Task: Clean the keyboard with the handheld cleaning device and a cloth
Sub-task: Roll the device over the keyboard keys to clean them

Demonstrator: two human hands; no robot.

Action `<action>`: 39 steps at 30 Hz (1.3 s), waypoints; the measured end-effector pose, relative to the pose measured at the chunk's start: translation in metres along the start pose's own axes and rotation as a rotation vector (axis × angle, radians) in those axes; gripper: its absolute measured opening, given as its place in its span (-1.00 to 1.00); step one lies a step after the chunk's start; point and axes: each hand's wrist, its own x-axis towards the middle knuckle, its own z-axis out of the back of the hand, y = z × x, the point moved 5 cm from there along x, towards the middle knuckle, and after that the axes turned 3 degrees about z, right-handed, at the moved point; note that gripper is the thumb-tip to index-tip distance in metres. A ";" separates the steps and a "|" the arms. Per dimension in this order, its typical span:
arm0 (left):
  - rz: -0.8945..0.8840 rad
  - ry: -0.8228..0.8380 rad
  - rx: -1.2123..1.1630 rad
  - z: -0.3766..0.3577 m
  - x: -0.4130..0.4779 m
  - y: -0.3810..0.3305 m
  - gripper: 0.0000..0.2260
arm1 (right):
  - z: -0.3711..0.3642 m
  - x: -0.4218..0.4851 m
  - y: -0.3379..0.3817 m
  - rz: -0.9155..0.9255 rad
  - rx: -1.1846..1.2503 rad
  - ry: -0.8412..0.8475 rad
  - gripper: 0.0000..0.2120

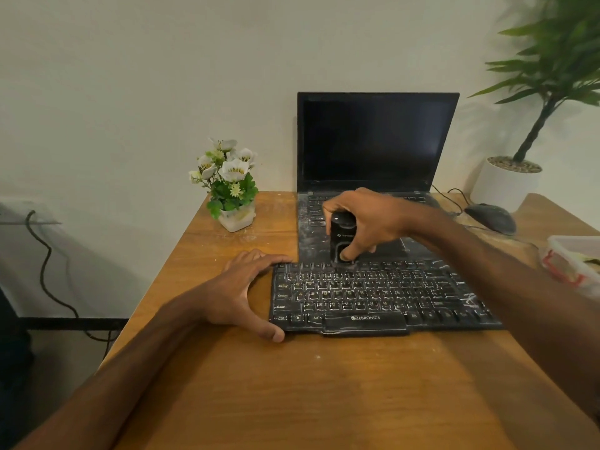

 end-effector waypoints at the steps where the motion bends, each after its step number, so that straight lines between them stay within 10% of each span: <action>1: 0.001 0.001 -0.003 0.000 0.000 0.000 0.15 | -0.003 -0.001 -0.001 0.001 0.017 -0.023 -0.58; 26: -0.037 -0.050 -0.032 0.003 -0.001 -0.003 0.10 | 0.019 -0.036 -0.041 -0.076 -0.060 0.016 -0.57; 39: 0.021 0.010 -0.043 0.006 -0.008 0.001 0.13 | -0.014 -0.061 -0.062 -0.066 0.344 -0.355 -0.46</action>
